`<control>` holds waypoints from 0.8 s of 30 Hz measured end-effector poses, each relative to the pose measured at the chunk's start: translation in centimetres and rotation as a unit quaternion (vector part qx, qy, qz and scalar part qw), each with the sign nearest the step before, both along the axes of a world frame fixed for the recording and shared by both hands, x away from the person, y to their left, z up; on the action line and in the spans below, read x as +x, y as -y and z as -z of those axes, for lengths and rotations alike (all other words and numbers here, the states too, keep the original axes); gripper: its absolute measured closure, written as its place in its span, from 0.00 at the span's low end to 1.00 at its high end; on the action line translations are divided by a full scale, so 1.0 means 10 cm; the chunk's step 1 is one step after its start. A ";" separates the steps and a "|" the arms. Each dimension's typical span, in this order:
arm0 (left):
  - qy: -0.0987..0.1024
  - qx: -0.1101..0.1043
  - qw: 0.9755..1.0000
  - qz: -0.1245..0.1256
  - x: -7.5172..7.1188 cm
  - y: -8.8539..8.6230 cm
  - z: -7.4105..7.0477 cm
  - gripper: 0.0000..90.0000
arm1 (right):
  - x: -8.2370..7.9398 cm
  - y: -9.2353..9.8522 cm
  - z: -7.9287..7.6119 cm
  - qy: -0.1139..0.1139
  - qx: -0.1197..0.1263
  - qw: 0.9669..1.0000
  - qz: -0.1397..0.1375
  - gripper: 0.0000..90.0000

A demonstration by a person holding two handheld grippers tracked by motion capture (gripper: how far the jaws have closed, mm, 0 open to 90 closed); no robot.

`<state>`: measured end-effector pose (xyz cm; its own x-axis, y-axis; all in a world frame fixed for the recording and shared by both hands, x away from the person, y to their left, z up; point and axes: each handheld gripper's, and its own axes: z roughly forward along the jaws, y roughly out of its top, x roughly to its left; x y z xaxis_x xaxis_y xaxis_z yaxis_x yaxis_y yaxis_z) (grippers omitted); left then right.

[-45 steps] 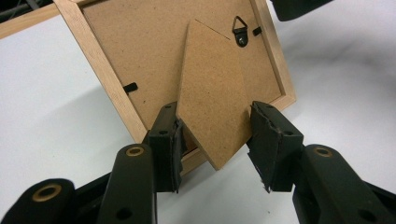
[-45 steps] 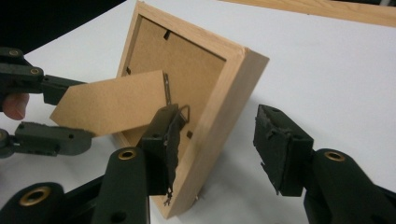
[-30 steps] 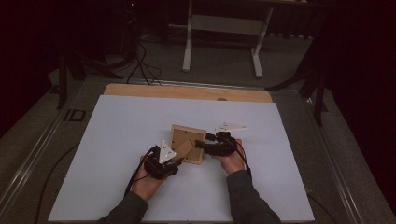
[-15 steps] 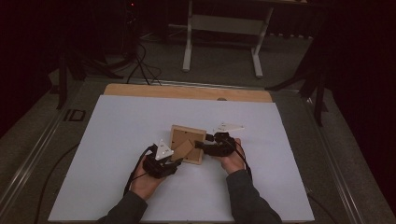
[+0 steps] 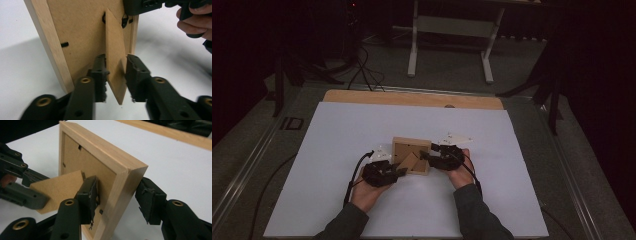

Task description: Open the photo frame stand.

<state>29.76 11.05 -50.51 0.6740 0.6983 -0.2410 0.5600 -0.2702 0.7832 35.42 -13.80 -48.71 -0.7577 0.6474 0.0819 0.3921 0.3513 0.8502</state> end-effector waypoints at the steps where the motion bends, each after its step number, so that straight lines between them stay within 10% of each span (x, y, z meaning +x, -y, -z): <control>1: -0.001 0.002 1.000 0.001 0.00 0.00 0.00 0.82 | -0.01 -0.01 -0.01 0.006 -0.002 1.000 -0.001 0.58; 24: 0.012 0.037 0.999 0.010 0.01 0.03 0.00 0.87 | 0.05 -0.06 0.07 -0.010 0.012 0.999 -0.041 0.51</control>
<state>29.82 10.79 -50.53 0.6937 0.6991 -0.1730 0.5344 -0.3387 0.7744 35.95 -13.15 -49.37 -0.8060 0.5812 0.1127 0.3803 0.3624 0.8509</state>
